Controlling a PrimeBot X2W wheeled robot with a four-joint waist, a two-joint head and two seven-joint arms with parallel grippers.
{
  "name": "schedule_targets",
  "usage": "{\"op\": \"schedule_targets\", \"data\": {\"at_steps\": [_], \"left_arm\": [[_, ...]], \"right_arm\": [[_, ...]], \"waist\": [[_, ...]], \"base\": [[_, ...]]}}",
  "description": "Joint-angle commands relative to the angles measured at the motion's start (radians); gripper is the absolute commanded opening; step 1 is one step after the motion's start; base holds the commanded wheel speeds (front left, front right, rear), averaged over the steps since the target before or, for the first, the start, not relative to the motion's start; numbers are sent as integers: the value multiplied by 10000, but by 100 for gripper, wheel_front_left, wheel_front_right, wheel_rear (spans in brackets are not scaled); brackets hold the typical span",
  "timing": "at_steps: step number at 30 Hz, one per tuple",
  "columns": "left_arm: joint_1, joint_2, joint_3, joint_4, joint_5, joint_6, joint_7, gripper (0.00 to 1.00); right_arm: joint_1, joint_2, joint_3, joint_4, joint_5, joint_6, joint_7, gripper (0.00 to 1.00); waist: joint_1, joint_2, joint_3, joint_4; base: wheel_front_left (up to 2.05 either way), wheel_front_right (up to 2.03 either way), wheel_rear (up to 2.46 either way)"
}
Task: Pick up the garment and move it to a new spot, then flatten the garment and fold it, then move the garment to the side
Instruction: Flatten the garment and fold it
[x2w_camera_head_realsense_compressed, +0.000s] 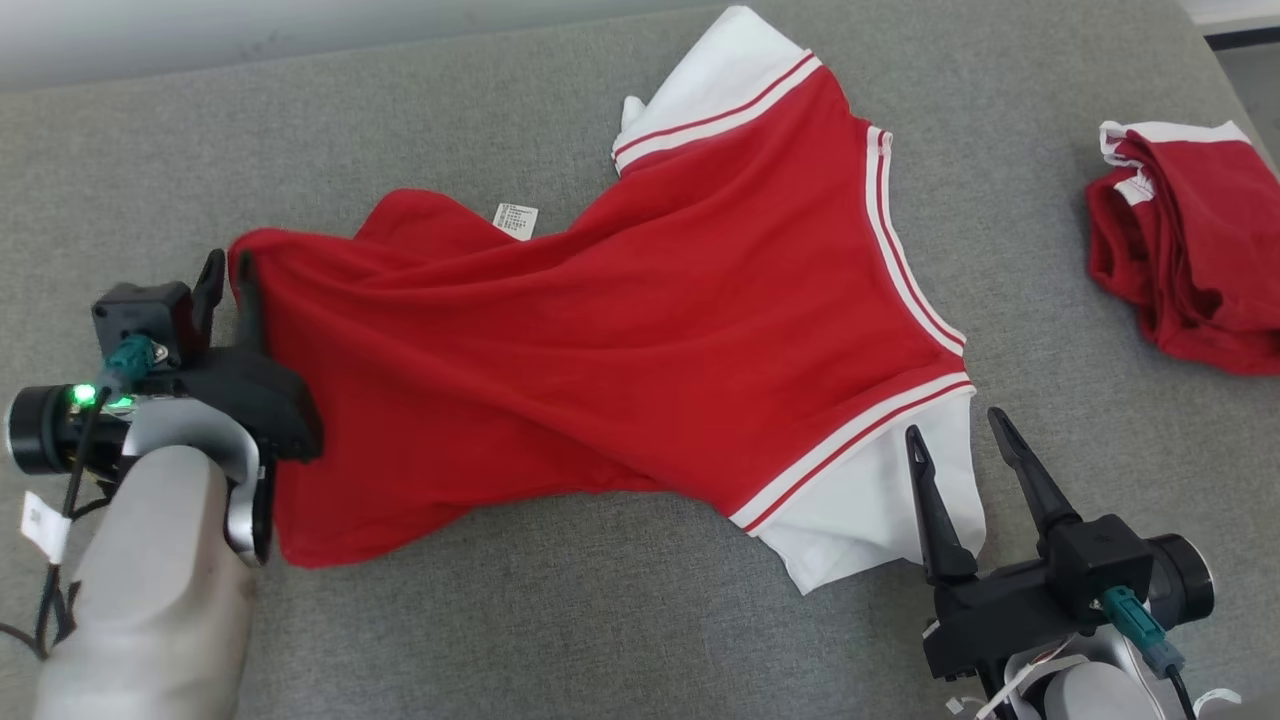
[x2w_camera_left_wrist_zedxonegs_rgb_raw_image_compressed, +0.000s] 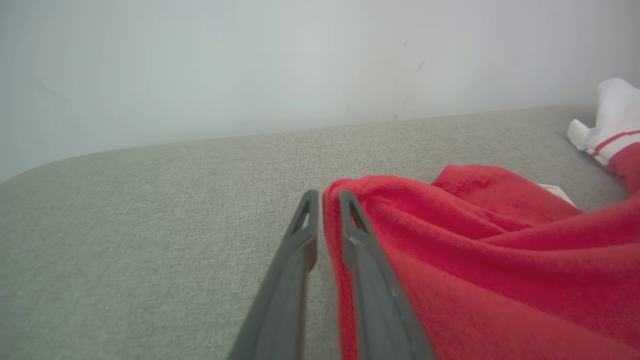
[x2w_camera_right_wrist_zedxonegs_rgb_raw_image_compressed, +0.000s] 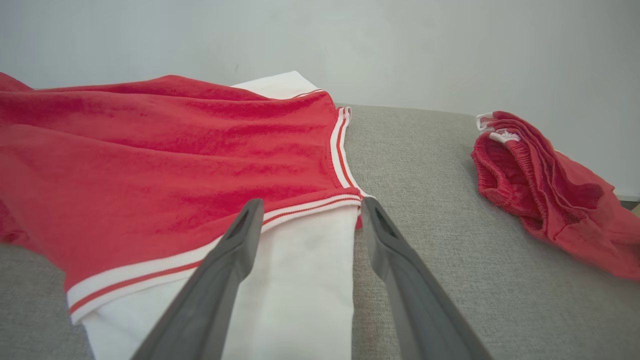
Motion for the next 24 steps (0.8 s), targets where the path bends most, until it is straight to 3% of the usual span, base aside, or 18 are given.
{"op": "schedule_targets", "data": {"at_steps": [1,6,12,18,24], "left_arm": [[186,-36,-5,25,4,-27,-89,100],[1144,-219,32,-563,-149,-179,-232,100],[2764,-394,394,-2290,-174,-245,-227,100],[4976,-902,1182,-4962,-123,-462,-223,100],[6940,-1416,1535,-6729,297,-700,-224,100]], "right_arm": [[43,-20,-57,49,41,-24,-39,100],[271,-3,-324,155,30,-24,-61,100],[543,-4,-655,187,-59,-24,9,100],[904,13,-869,287,122,-24,90,100],[1145,-135,-730,542,623,-24,0,100]], "waist": [[-2,-2,-206,139],[-2,-2,-937,427],[-2,-2,-1842,681],[-2,-2,-2721,967],[-2,-2,-3236,1186]], "base": [[0,0,0],[0,0,0],[0,0,0],[0,0,0],[0,0,0]]}}
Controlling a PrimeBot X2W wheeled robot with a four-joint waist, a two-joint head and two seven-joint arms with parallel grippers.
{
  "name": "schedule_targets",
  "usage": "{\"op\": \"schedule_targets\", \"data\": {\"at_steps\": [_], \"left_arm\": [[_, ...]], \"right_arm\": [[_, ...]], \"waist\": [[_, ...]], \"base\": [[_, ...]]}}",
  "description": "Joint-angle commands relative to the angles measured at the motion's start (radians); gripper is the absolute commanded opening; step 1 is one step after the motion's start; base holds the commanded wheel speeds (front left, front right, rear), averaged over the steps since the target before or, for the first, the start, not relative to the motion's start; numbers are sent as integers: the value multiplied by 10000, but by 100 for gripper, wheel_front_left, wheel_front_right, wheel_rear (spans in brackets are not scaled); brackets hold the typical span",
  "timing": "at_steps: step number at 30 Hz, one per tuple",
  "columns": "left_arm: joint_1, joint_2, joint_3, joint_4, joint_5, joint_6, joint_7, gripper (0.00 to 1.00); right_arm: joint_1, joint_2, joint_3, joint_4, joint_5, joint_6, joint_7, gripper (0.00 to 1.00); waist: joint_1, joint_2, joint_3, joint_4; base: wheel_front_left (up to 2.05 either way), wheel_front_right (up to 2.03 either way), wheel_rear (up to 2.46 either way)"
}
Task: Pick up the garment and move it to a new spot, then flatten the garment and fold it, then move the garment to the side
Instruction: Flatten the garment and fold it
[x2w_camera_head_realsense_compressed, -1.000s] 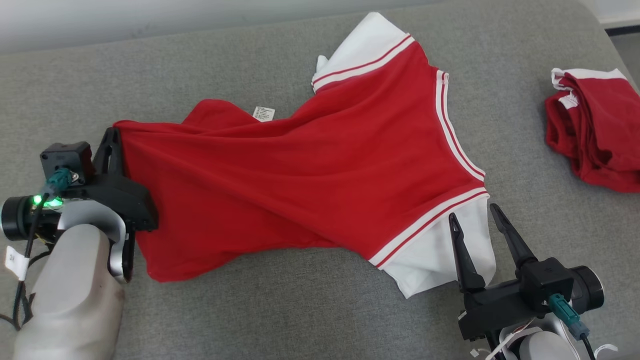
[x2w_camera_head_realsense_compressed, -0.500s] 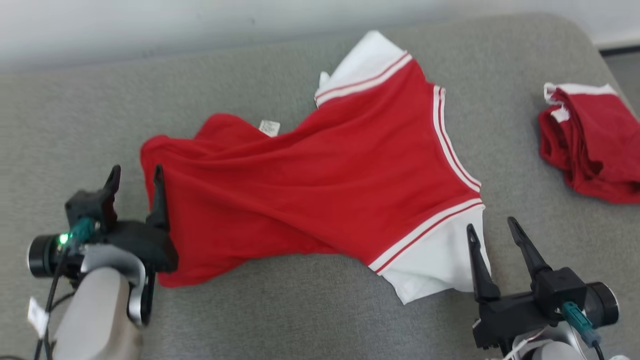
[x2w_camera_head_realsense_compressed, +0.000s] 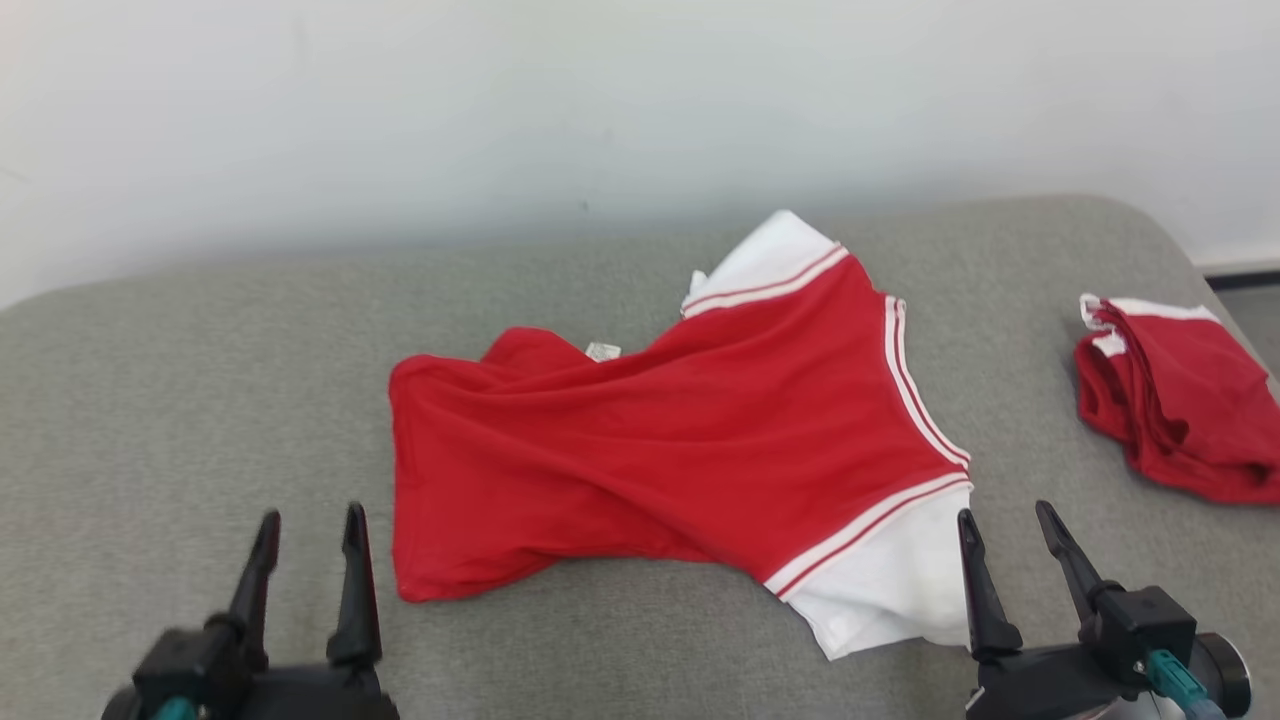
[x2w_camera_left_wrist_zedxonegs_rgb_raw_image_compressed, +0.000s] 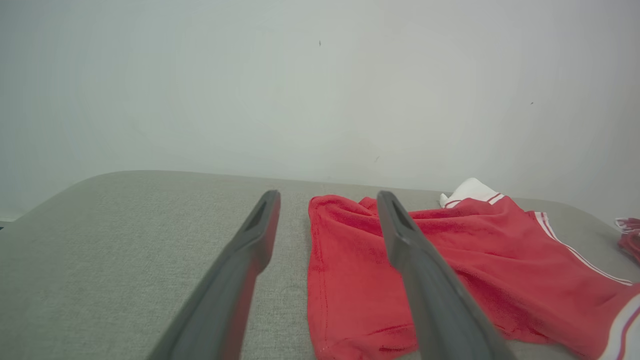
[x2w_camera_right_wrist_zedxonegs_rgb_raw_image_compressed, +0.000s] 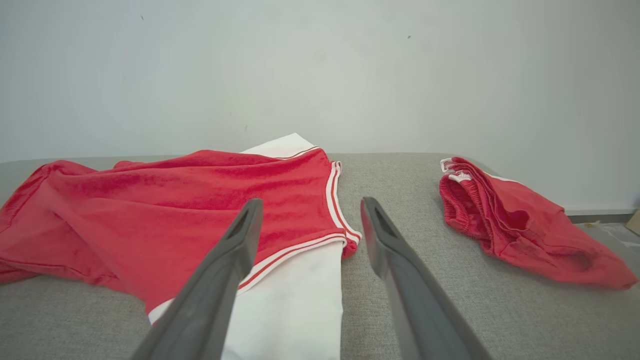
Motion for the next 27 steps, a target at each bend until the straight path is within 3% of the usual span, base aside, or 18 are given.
{"op": "schedule_targets", "data": {"at_steps": [1,12,27], "left_arm": [[368,-72,70,-199,135,-94,2,100],[1283,-281,509,-209,507,-596,1,100],[1193,-322,470,-158,502,-521,1,100]], "right_arm": [[142,-92,-1,73,126,-24,-65,100],[407,-542,316,469,783,-24,-355,100],[641,-628,295,123,818,-24,-432,100]], "waist": [[3,1,-461,373],[3,1,-719,566],[3,1,-731,305]], "base": [[0,0,0],[0,0,0],[0,0,0]]}}
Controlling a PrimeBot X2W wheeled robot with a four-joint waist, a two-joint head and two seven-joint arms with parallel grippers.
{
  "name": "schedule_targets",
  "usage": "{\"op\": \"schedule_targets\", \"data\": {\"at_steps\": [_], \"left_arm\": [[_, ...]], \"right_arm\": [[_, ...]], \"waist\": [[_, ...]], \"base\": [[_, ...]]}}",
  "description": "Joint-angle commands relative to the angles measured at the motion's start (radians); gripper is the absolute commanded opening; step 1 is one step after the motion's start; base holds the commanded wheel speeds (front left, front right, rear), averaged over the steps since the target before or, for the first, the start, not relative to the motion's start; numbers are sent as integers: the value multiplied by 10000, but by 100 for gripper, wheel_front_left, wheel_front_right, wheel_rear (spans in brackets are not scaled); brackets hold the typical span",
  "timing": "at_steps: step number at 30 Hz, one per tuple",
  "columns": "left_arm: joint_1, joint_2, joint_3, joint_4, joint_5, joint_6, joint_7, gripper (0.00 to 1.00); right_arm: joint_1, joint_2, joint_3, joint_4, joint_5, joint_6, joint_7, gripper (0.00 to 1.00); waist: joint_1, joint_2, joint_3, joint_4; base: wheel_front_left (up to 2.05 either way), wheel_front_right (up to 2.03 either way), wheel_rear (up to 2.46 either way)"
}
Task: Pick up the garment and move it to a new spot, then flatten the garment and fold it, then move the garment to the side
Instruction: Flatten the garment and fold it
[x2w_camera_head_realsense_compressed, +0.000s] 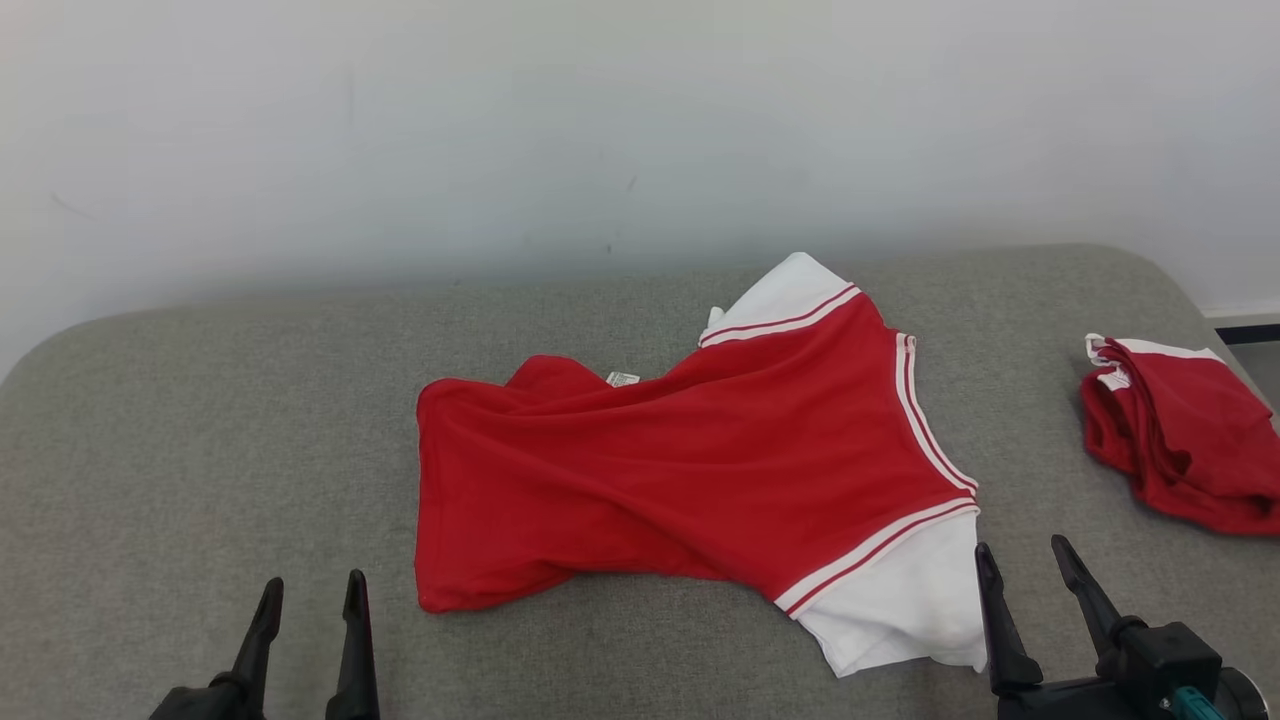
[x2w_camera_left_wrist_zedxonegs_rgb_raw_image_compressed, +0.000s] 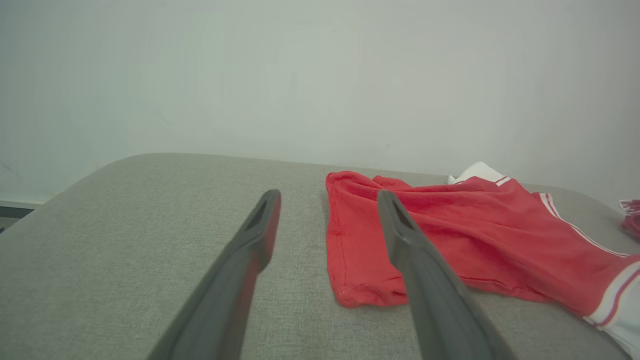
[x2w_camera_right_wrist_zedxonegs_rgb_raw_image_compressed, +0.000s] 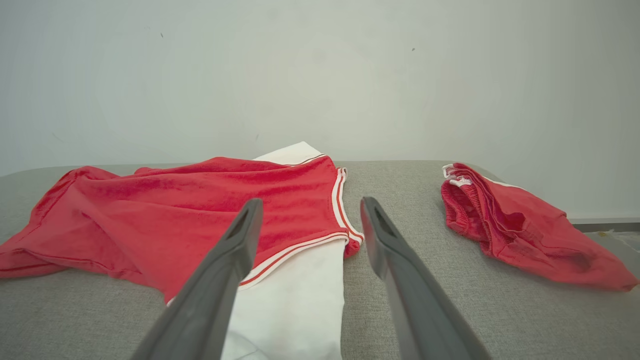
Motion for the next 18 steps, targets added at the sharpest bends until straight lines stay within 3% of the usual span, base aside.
{"op": "schedule_targets", "data": {"at_steps": [1,11,18], "left_arm": [[-10,-13,-51,-36,-24,71,0,100],[102,-14,-317,171,-155,252,0,100],[-1037,-11,-1147,2121,-901,407,6,100]], "right_arm": [[72,1,-30,-49,-32,-24,8,100],[49,40,-162,13,7,-24,329,100],[-273,-86,-428,261,403,-24,2513,100]], "waist": [[1,1,29,-23],[1,1,80,24],[1,1,283,-72]], "base": [[0,0,0],[0,0,0],[0,0,0]]}}
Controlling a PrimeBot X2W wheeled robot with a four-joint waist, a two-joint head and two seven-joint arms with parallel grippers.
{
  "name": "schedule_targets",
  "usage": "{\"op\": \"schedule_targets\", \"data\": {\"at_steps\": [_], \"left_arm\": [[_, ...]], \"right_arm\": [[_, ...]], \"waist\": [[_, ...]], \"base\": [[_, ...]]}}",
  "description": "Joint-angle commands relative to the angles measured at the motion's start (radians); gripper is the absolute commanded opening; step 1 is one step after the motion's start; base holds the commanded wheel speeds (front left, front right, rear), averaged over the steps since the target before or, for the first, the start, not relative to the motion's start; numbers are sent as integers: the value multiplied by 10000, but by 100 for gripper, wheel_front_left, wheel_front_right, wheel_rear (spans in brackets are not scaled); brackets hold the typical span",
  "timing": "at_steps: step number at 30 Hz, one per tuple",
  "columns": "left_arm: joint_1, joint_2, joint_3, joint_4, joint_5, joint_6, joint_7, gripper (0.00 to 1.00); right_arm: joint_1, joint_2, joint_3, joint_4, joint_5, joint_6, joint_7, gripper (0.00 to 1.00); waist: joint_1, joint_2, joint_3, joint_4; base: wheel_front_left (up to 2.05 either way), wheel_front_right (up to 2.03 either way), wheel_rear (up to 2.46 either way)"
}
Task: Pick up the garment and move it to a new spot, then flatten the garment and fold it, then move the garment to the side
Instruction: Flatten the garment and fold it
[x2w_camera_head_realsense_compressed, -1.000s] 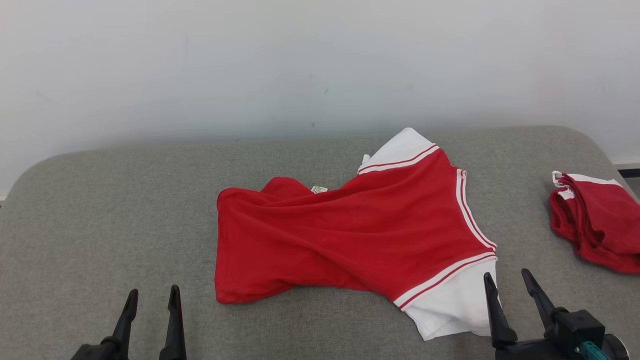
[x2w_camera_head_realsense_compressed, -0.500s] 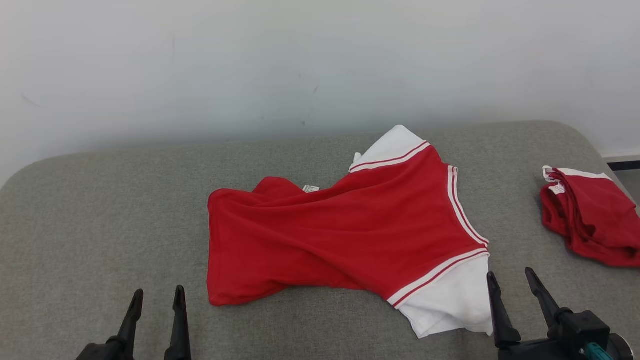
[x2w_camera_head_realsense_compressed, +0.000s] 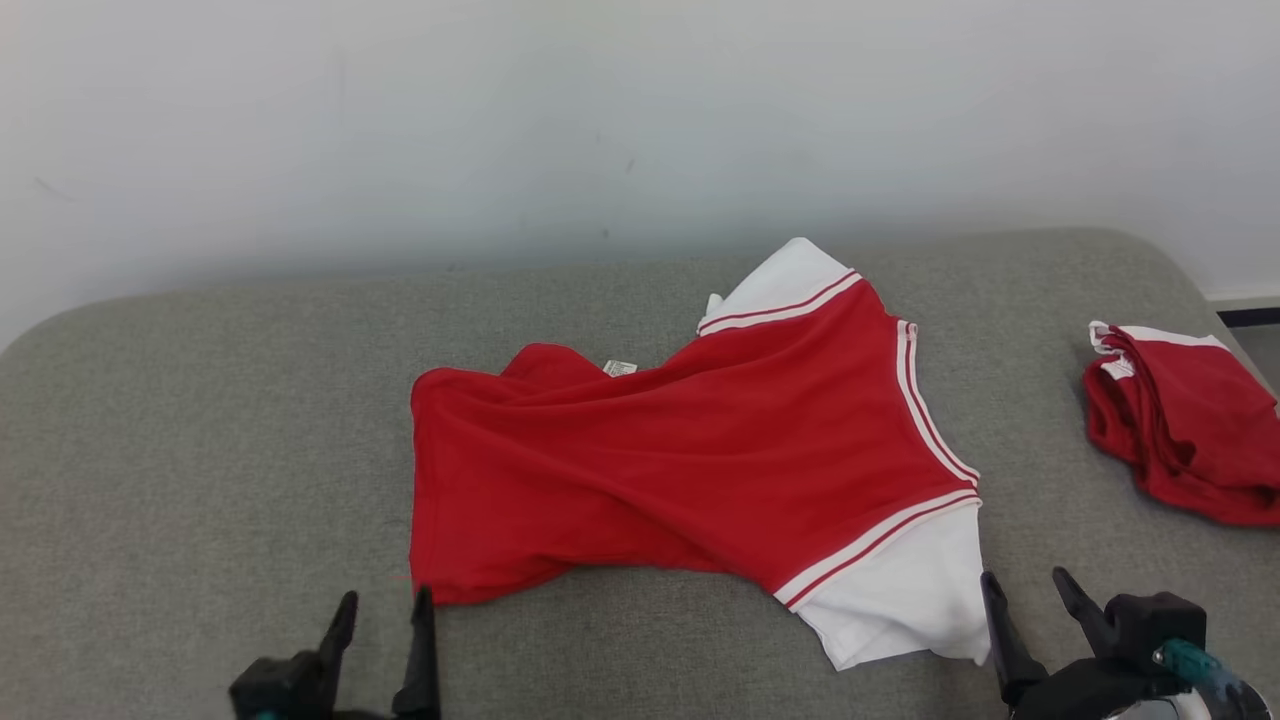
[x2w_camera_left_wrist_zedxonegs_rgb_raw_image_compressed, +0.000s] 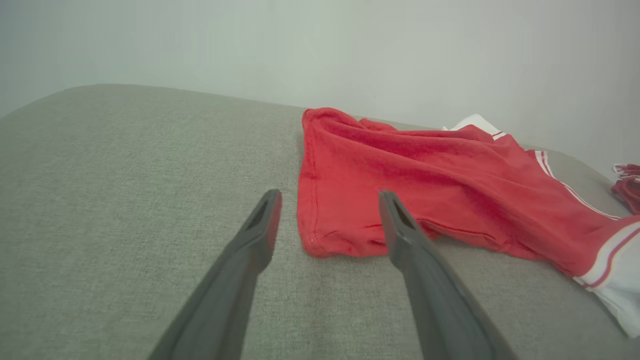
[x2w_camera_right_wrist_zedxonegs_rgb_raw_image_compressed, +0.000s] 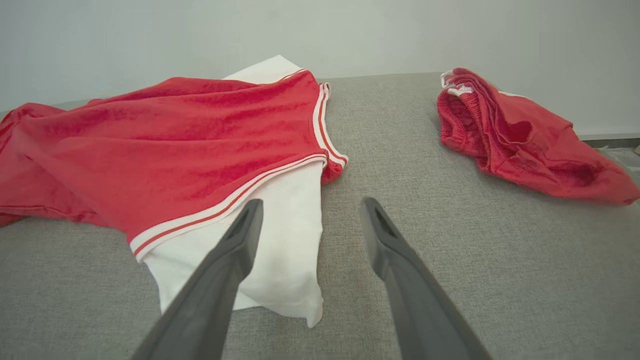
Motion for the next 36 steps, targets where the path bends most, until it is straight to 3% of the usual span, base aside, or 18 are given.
{"op": "schedule_targets", "data": {"at_steps": [1,5,12,18,19,20,26,36], "left_arm": [[-289,-1,-109,285,-119,93,105,100],[-1299,1,-599,1650,-147,429,654,100],[-2718,3,-707,3557,104,1388,1385,100],[-3039,15,-759,4629,73,1686,1639,99],[-3017,9,-783,4724,40,1649,1569,24],[-3019,7,-803,4817,-28,1584,1510,0],[-2937,10,-1250,5022,-401,1388,974,0],[-3021,-17,-2113,5097,-1203,1547,567,0]], "right_arm": [[-125,-97,14,55,112,-24,225,100],[-377,-276,180,164,314,-25,1058,100],[-842,-294,320,244,456,-25,1449,100],[-1059,-422,370,364,526,-25,1448,100],[-1053,-443,367,376,519,-25,1468,100],[-1036,-449,381,367,532,-25,1496,100],[-612,-720,793,187,987,-25,1731,100],[-701,-820,1354,566,1119,-25,2037,100]], "waist": [[0,-1,73,-61],[0,-1,265,-196],[0,-1,816,-515],[0,-1,1071,-672],[0,-1,1095,-675],[0,-1,1126,-670],[0,-1,1199,-458],[0,-1,1326,-369]], "base": [[0,0,0],[0,0,0],[0,0,0],[0,0,0],[0,0,0],[0,0,0],[0,0,0],[0,0,0]]}}
